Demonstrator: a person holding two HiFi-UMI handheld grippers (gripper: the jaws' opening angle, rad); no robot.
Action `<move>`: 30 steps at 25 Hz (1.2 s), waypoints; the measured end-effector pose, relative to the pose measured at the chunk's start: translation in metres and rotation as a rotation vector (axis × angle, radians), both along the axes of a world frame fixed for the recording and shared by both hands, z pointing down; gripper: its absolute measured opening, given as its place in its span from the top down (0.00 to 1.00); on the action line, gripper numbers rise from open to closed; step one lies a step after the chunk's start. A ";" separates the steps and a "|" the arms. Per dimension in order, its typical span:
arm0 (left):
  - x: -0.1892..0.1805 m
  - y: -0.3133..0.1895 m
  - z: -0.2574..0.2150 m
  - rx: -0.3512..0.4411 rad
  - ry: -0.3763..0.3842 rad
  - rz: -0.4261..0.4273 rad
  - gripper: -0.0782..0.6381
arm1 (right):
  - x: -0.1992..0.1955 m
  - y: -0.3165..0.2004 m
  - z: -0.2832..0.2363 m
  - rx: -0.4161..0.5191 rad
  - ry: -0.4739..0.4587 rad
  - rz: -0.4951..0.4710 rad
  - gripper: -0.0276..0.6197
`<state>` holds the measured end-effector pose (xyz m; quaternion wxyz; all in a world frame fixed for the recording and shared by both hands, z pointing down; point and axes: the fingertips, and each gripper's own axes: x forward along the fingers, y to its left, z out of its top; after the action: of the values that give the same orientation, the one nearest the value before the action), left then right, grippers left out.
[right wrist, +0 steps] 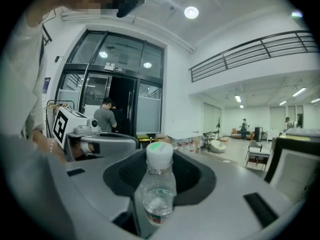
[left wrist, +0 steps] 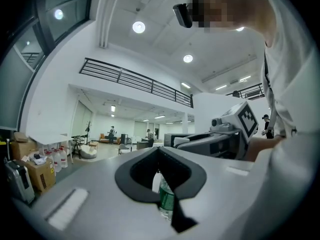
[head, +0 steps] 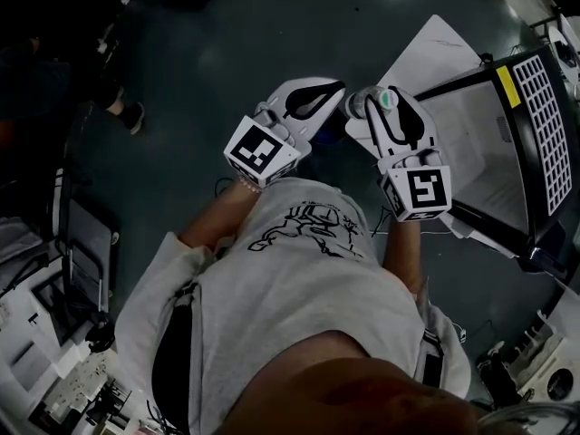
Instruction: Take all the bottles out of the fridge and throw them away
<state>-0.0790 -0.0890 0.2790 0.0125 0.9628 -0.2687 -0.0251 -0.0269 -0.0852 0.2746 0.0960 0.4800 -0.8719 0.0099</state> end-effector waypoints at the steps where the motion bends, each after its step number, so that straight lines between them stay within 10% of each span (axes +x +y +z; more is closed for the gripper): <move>1: -0.007 -0.006 0.000 0.001 0.001 -0.002 0.88 | -0.006 -0.006 0.001 -0.002 0.001 -0.003 0.71; 30: -0.075 -0.075 0.018 -0.027 0.001 0.087 0.88 | -0.086 -0.077 0.019 -0.036 0.021 0.036 0.71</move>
<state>-0.1540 -0.1640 0.2969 0.0265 0.9733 -0.2269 -0.0213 -0.1124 -0.1621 0.2934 0.1136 0.4940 -0.8617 0.0225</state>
